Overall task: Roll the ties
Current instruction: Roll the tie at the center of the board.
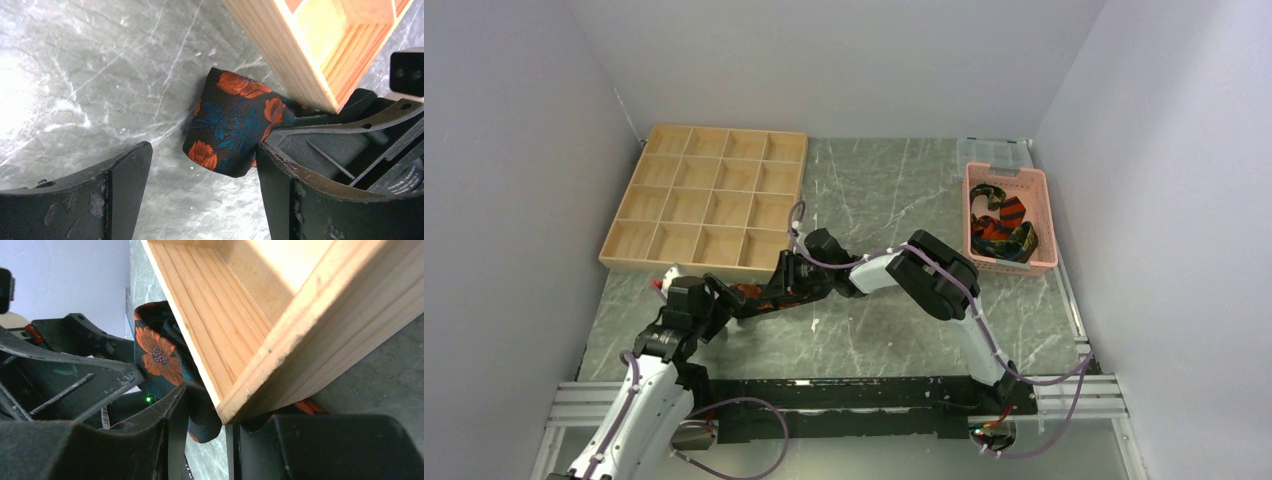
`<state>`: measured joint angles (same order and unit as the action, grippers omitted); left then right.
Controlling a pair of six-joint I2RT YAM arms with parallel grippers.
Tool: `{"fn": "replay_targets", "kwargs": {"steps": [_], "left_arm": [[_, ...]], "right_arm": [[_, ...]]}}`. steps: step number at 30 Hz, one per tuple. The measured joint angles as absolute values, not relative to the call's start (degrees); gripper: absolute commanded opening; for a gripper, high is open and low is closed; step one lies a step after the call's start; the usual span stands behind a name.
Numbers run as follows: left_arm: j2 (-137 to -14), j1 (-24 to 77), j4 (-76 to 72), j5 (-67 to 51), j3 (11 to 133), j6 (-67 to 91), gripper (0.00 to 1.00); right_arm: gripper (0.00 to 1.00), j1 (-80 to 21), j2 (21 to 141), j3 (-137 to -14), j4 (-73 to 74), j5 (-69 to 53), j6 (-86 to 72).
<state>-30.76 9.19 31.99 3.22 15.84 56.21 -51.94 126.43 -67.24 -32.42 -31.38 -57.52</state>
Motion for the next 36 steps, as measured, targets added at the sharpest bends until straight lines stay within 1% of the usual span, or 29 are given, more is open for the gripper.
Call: {"fn": "replay_targets", "kwargs": {"steps": [5,9,11,14,15,16,21,24,29,36], "left_arm": [[-32.6,9.2,31.9,4.6,17.7,55.1,0.79],[-37.2,9.2,30.2,3.2,19.2,52.3,0.78],[-40.6,9.2,29.3,2.1,20.3,50.9,0.75],[-44.3,9.2,27.7,0.7,20.9,49.6,0.68],[-45.2,9.2,27.3,0.2,20.9,49.2,0.62],[-45.7,9.2,26.9,-0.2,20.9,48.9,0.59],[-48.0,9.2,24.0,-2.4,20.9,47.2,0.52],[-49.3,9.2,22.9,-3.1,20.9,46.2,0.53],[-50.2,9.1,23.7,-2.7,21.8,45.5,0.61],[-48.8,9.1,26.2,1.0,22.6,46.2,0.63]], "right_arm": [[0.34,-52.1,126.4,-67.9,-30.7,-30.3,-56.7],[0.34,-52.2,126.3,-68.4,-29.5,-29.4,-55.9],[0.34,-52.3,126.0,-68.4,-29.0,-28.9,-55.6],[0.34,-52.4,125.9,-68.4,-28.7,-28.4,-55.2],[0.34,-52.4,125.9,-68.4,-28.7,-28.4,-55.1],[0.34,-52.4,125.9,-68.4,-28.7,-28.4,-55.0],[0.34,-52.5,125.7,-68.3,-28.7,-28.1,-54.8],[0.34,-52.5,125.7,-68.3,-28.6,-28.0,-54.6],[0.34,-52.5,125.6,-68.3,-28.6,-28.0,-54.4],[0.34,-52.7,125.3,-67.9,-28.7,-27.2,-53.8]]}}
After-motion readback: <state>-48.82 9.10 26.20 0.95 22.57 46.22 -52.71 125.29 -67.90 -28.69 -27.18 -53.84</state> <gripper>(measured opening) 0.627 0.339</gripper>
